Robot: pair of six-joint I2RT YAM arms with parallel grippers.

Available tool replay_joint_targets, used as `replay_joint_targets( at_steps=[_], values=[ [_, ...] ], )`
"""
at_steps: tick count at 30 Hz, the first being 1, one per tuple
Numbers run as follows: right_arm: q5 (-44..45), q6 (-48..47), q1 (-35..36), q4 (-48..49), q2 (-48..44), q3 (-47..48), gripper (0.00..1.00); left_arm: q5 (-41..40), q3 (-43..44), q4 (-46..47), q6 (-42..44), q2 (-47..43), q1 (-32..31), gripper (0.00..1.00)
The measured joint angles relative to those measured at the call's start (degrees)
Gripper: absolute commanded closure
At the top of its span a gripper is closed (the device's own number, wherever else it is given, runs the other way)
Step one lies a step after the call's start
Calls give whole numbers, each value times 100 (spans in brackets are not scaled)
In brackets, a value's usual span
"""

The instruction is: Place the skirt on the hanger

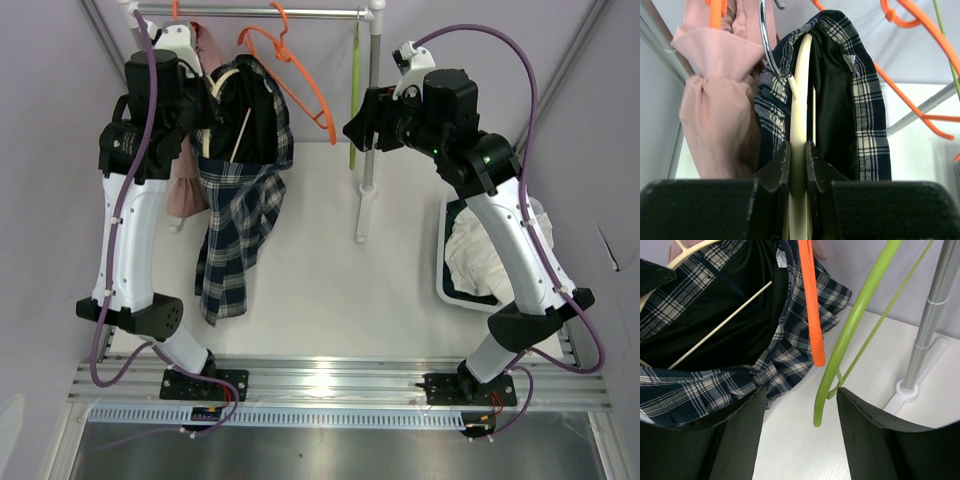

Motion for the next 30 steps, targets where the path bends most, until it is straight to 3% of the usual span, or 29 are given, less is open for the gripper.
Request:
replay_joint_targets(
  at_steps=[12, 20, 30],
  values=[
    [153, -151, -9, 120, -4, -28, 35, 238, 55, 1032, 203, 330, 0, 100],
    [201, -151, -120, 317, -195, -483, 36, 372, 232, 1482, 374, 879, 0, 100],
    [269, -153, -219, 540, -457, -885, 36, 435, 22, 2087, 457, 868, 0, 100]
  ],
)
